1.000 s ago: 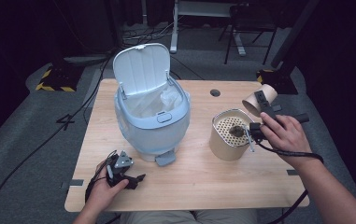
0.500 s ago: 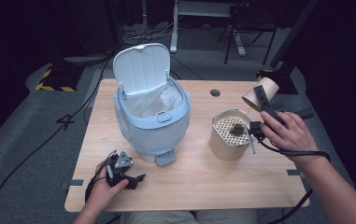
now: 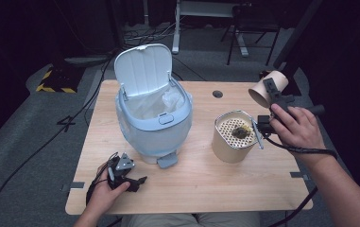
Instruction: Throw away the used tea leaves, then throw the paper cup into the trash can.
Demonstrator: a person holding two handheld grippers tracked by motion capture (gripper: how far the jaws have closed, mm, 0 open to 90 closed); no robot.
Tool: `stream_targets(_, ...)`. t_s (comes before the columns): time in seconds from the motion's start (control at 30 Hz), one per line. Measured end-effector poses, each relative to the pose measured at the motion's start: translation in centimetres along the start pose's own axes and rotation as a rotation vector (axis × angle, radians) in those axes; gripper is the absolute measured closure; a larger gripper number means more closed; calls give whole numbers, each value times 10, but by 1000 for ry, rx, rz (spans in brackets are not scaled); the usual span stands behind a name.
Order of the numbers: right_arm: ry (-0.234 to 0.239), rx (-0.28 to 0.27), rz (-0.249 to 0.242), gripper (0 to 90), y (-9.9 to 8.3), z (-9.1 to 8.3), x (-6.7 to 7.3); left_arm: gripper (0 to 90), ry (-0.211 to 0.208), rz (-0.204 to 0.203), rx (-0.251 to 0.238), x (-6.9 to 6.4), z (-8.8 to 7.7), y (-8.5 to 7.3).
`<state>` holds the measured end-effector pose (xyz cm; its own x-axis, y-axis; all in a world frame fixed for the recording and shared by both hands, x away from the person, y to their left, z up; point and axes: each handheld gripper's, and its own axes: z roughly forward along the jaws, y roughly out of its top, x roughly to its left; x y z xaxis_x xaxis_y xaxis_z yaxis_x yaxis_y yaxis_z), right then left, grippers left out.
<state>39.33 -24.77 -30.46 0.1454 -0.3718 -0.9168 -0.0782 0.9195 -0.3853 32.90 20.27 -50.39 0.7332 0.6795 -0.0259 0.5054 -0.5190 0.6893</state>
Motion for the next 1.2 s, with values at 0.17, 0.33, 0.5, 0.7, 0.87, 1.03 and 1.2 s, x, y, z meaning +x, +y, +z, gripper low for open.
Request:
stream_targets(0.17, 186, -75, 361, 277, -9, 9, 2, 154, 0, 0, 0, 0, 0, 0)
stream_targets(0.33, 423, -139, 805, 278, -21, 19, 6, 153, 0, 0, 0, 0, 0, 0)
stream_targets(0.5, 657, -194, 1202, 277, -31, 24, 4, 153, -2, 0, 0, 0, 0, 0)
stream_targets(0.7, 794, -230, 1373, 277, -35, 30, 1, 152, -1, 0, 0, 0, 0, 0)
stream_targets(0.87, 865, -302, 1464, 277, -35, 34, -10, 152, 0, 0, 0, 0, 0, 0)
stream_targets(1.03, 909, -374, 1505, 276, -30, 39, -25, 154, 7, -6, -1, -1, -1, -1)
stream_targets(1.2, 936, -426, 1492, 275, -18, 48, -38, 154, 24, -19, -4, -3, -1, -1)
